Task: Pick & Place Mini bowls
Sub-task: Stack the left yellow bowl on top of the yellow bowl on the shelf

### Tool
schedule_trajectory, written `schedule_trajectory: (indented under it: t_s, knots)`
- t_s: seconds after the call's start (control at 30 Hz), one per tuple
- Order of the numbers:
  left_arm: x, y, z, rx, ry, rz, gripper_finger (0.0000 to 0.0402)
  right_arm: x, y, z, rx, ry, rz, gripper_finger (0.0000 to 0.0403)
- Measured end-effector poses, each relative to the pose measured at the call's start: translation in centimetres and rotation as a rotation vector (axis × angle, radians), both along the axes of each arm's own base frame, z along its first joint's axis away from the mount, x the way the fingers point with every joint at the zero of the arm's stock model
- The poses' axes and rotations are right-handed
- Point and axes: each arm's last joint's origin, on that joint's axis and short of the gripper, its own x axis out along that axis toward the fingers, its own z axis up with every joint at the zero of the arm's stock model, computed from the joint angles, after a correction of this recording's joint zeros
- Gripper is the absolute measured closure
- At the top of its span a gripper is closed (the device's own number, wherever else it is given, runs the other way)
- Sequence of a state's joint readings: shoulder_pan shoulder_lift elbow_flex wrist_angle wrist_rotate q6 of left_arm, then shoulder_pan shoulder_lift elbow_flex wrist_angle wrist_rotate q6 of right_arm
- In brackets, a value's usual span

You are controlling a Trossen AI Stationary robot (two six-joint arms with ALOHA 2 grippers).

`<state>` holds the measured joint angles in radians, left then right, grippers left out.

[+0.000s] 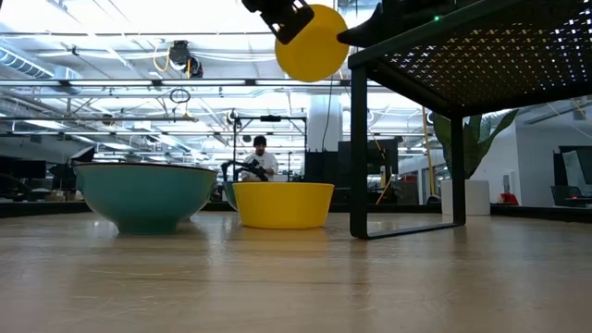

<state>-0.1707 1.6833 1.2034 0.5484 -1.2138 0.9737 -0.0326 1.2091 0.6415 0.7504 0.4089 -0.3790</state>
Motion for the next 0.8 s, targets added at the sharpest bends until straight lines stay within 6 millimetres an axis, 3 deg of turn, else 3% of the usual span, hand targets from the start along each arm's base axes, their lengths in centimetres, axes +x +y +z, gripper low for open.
schedule_trajectory:
  t_s: [0.2, 0.5, 0.63, 0.8]
  knots:
    - [0.0, 0.0, 0.0, -0.023, -0.043, -0.017, 0.0396, -0.2, -0.5, 0.4, -0.037, -0.025, -0.095, 0.0224]
    - [0.3, -0.2, 0.1, -0.077, -0.130, -0.155, 0.0389, -0.4, -1.5, 0.7, -0.067, -0.036, -0.163, 0.0382]
    - [0.3, -0.3, 0.1, -0.126, -0.202, -0.165, 0.0378, -0.4, -1.6, 0.7, -0.082, -0.022, -0.179, 0.0394]
    - [0.0, -1.1, 0.0, -0.153, -0.187, -0.174, 0.0304, -0.4, -1.7, 0.7, -0.106, -0.010, -0.185, 0.0401]
